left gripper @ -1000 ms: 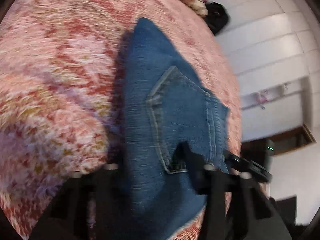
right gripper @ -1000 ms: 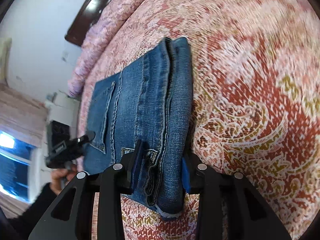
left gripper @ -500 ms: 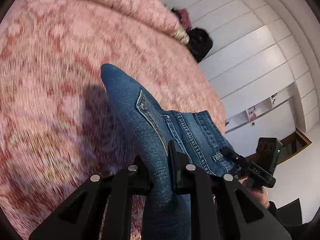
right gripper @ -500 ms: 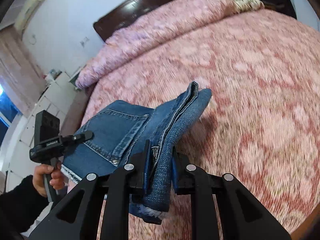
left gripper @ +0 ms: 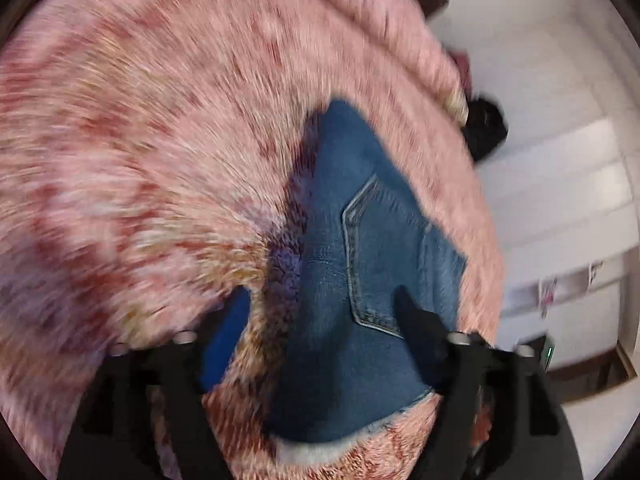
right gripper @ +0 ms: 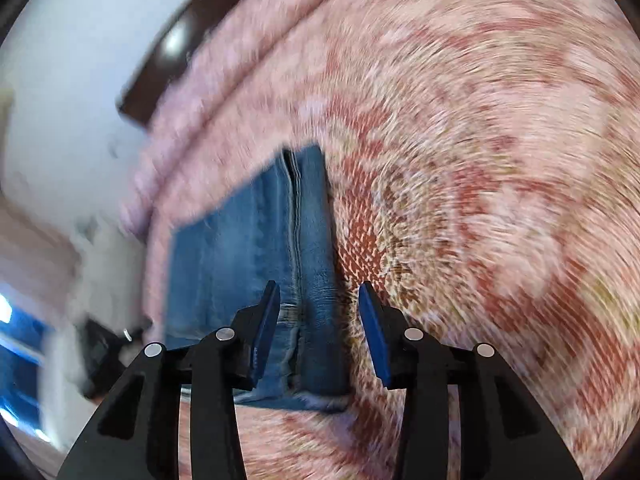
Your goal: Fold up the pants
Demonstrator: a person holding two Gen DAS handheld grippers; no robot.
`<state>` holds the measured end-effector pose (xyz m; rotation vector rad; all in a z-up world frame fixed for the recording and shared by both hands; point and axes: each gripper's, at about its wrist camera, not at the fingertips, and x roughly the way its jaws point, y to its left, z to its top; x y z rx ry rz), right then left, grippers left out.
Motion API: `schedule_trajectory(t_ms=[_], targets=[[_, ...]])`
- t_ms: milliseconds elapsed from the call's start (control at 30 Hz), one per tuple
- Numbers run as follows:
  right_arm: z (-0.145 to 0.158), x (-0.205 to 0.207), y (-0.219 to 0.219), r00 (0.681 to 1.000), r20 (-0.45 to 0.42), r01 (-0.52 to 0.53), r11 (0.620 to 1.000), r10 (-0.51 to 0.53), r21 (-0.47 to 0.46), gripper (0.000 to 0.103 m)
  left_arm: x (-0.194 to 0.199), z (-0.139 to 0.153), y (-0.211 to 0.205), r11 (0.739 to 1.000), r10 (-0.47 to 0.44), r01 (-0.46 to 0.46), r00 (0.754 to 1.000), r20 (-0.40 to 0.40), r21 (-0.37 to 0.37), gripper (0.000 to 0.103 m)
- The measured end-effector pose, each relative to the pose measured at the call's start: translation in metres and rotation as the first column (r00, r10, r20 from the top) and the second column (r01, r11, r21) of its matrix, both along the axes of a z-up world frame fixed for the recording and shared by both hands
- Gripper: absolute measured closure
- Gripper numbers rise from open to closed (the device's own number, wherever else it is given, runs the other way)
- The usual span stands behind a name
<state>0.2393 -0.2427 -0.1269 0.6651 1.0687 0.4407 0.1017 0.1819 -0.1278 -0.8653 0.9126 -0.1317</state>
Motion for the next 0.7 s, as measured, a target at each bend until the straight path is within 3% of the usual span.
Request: schedule_trajectory(t_ms=[67, 200, 300, 400, 467, 500, 533, 567, 633, 700], targets=[[0.004, -0.009, -0.007, 1.000, -0.001, -0.009, 0.994, 0.009, 0.110, 0.063, -0.020, 0.009, -0.003, 1.000, 0.005, -0.005, 0.998, 0.064, 0.001, 0.022], [0.003, -0.014, 0.009, 0.995, -0.022, -0.095, 0.982, 0.100, 0.162, 0.063, -0.052, 0.017, -0.033, 0.995, -0.069, 0.060, 0.991, 0.115, 0.080, 0.018], [0.000, -0.007, 0.026, 0.992, -0.039, -0.118, 0.993, 0.119, 0.022, 0.063, -0.061, 0.026, -0.061, 0.972, -0.150, 0.121, 0.979, 0.138, 0.202, 0.015], [-0.018, 0.002, 0.036, 0.988, -0.089, -0.125, 0.992, 0.127, 0.031, 0.063, -0.067, 0.024, -0.081, 0.945, -0.209, 0.170, 0.971, 0.116, 0.278, 0.010], [-0.027, 0.008, 0.042, 0.985, -0.100, -0.138, 0.990, 0.140, 0.031, 0.063, -0.066, 0.026, -0.083, 0.944, -0.211, 0.172, 0.971, 0.116, 0.281, 0.008], [-0.025, 0.009, 0.048, 0.983, -0.084, -0.165, 0.986, 0.164, -0.006, 0.066, -0.066, 0.024, -0.082, 0.947, -0.207, 0.170, 0.972, 0.111, 0.273, 0.008], [-0.020, 0.010, 0.057, 0.977, -0.055, -0.211, 0.974, 0.207, -0.080, 0.079, -0.064, 0.021, -0.081, 0.949, -0.200, 0.166, 0.974, 0.105, 0.266, 0.008], [-0.014, 0.007, 0.064, 0.968, -0.039, -0.250, 0.957, 0.247, -0.147, 0.085, -0.060, 0.020, -0.081, 0.949, -0.199, 0.166, 0.974, 0.105, 0.267, 0.007], [0.001, 0.006, 0.076, 0.956, -0.009, -0.288, 0.930, 0.294, -0.228, 0.093, -0.059, 0.021, -0.081, 0.946, -0.202, 0.167, 0.974, 0.103, 0.280, 0.002], [0.025, 0.002, 0.086, 0.939, 0.055, -0.308, 0.904, 0.339, -0.297, 0.094, -0.058, 0.020, -0.082, 0.943, -0.204, 0.168, 0.974, 0.099, 0.286, 0.002]])
